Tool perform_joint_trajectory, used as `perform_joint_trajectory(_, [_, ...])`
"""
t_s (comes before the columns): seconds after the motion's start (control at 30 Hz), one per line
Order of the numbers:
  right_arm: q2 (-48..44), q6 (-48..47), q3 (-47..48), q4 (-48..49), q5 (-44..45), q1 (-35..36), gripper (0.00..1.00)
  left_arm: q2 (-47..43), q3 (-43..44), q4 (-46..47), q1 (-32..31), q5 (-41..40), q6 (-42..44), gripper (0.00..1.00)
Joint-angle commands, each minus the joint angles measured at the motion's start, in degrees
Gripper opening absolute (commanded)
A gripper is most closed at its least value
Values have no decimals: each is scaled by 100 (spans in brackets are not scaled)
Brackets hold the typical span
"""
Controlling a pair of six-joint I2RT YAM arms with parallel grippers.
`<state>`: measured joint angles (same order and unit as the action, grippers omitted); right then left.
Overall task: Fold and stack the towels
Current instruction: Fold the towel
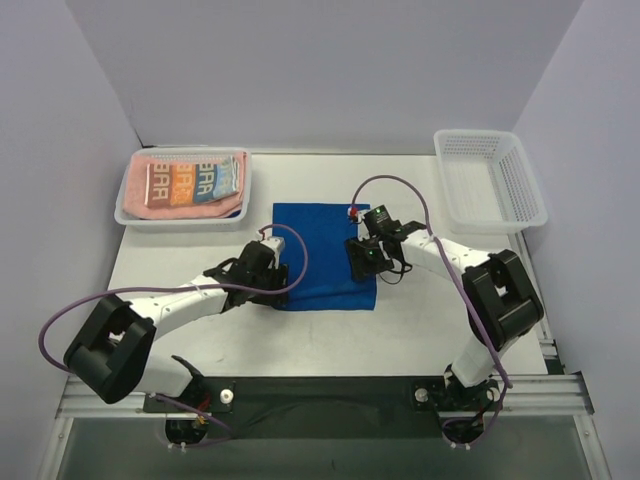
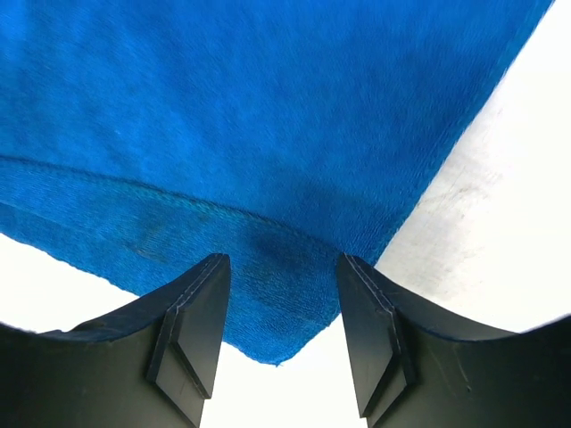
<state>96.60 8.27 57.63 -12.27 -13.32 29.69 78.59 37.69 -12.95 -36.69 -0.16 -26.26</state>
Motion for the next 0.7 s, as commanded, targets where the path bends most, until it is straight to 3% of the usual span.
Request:
perform_joint_trajectory(0.0, [-256,-229,328,-205,408,116,50,16,-16,161,13,16,-72,59])
perform_joint_trajectory(0.27, [253,104,723,-284,1086,440,45,-19,-60,135,13,16,-195,51])
perform_joint_trajectory(0.67, [861,491,891,-311,1920,1188,43,-124,-289,205,12,16,-450,50])
